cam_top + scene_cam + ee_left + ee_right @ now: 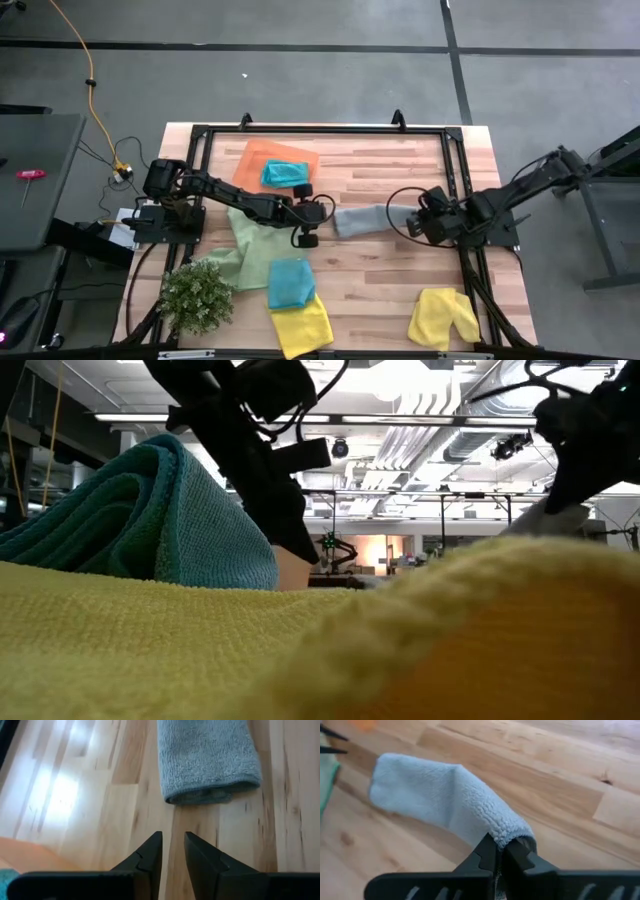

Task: Fold microfiber towels
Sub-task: Fold the gray microfiber cloth, then put the gray microfiber cloth into the orange bin

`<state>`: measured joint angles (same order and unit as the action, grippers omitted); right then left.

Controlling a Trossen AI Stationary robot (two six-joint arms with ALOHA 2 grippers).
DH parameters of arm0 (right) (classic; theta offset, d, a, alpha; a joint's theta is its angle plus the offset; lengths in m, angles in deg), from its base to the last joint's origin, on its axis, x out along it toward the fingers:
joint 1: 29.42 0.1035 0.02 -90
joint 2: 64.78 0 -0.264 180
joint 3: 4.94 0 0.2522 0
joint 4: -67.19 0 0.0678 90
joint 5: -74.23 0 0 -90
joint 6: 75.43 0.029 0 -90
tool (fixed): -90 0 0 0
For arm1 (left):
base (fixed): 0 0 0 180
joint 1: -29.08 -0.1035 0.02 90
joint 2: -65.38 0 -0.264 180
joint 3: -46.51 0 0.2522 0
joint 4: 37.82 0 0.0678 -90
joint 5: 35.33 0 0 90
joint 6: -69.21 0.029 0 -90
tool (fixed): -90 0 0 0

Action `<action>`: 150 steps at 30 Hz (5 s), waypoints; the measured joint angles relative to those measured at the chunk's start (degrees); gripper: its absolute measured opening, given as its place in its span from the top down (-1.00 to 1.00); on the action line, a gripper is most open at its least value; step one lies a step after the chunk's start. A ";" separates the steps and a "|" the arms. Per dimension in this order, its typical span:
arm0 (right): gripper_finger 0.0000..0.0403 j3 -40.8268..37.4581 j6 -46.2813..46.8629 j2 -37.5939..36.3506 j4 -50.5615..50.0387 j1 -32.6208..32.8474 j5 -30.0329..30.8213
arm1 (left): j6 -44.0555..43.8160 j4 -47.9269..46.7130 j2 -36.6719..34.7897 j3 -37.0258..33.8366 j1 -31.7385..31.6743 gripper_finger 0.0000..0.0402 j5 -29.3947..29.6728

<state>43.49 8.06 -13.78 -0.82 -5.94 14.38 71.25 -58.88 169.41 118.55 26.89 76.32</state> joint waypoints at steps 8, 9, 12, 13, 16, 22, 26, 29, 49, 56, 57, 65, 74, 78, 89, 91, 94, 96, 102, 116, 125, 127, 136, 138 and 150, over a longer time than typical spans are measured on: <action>1.00 -1.02 -5.27 1.84 8.69 -4.94 3.91 | 2.24 4.38 0.24 -0.10 0.00 0.66 2.75; 1.00 -1.02 -6.22 2.18 10.24 -5.63 4.15 | 2.28 5.02 0.42 -0.13 0.00 0.66 3.05; 1.00 -1.02 -9.30 3.33 14.23 -7.62 5.17 | 3.15 5.24 0.88 -0.22 -0.04 0.66 3.19; 1.00 -1.02 -10.37 3.92 15.73 -8.23 5.55 | 3.15 5.68 1.22 -0.21 -0.02 0.66 3.19; 1.00 -1.04 -13.19 5.75 19.73 -9.82 5.89 | 3.16 5.73 2.39 -0.17 -0.02 0.66 3.13; 1.00 -1.04 -19.00 10.44 29.79 -11.52 5.81 | 4.23 7.34 6.08 -0.22 -0.02 0.66 3.08; 1.00 -1.04 -21.42 14.18 37.00 -11.61 5.91 | 6.20 9.60 9.32 0.07 -0.02 0.66 2.80; 1.00 -1.05 -23.35 17.38 42.86 -11.60 5.51 | 7.22 12.01 10.83 0.12 0.06 0.66 3.53; 1.00 -1.08 -27.02 38.47 75.60 -11.51 2.41 | 7.18 13.76 10.45 -0.07 0.09 0.66 2.71; 1.00 -1.08 -26.99 44.59 84.60 -11.51 0.88 | 7.18 13.96 10.40 -0.07 0.11 0.66 2.80; 1.00 -1.06 -26.99 45.24 85.59 -11.56 0.85 | 7.18 13.96 10.40 -0.07 0.11 0.66 2.80; 0.98 -1.04 -27.07 47.76 88.92 -11.86 0.85 | 7.07 14.00 10.40 -0.07 0.11 0.66 2.82; 0.45 -1.04 -36.11 47.74 99.35 -12.62 -4.13 | 7.11 14.07 10.31 -0.04 0.11 0.66 3.05; 0.18 -1.08 -41.94 46.45 97.58 -12.92 -4.16 | 7.13 14.14 10.19 -0.04 0.13 0.66 3.45; 0.07 -1.04 -45.02 38.32 84.08 -13.02 -5.08 | 6.98 13.38 10.19 -0.02 0.11 0.66 4.32; 0.07 -1.02 -46.26 37.61 82.37 -13.31 -6.68 | 6.86 13.17 10.19 -0.01 0.11 0.66 4.75; 0.07 -1.02 -46.46 37.51 80.27 -13.75 -10.52 | 6.54 13.10 10.19 0.00 0.11 0.66 4.78; 0.07 -1.02 -47.46 37.48 79.01 -13.84 -14.00 | 6.56 13.08 10.19 -0.02 0.11 0.66 4.83; 0.07 -1.02 -48.29 37.48 80.28 -13.87 -9.86 | 6.39 13.10 10.21 -0.02 0.10 0.66 7.31; 0.07 -1.00 -61.14 27.13 60.07 -11.27 -7.37 | 1.54 2.26 -0.52 -0.08 1.36 0.66 10.30; 0.07 -1.00 -50.38 19.65 40.44 -1.94 10.33 | 2.77 7.93 -1.86 -0.47 2.34 0.66 5.98; 0.07 -1.00 -48.95 19.91 39.65 -0.70 11.94 | 3.42 9.12 -1.34 -0.58 2.08 0.66 4.29; 0.07 -1.02 -43.40 23.02 36.88 -0.34 13.47 | 4.79 10.72 2.77 -0.65 0.32 0.76 13.23; 0.07 -1.04 -42.59 23.94 37.20 -0.71 13.97 | 4.56 11.61 3.15 -0.48 0.22 0.83 13.33; 0.07 -1.06 -41.19 28.30 44.87 -5.32 13.80 | 4.13 11.61 3.11 -0.02 0.76 1.00 7.28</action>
<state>42.43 -33.13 14.52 44.05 -11.26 28.18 75.38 -47.27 172.52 118.54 27.65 83.60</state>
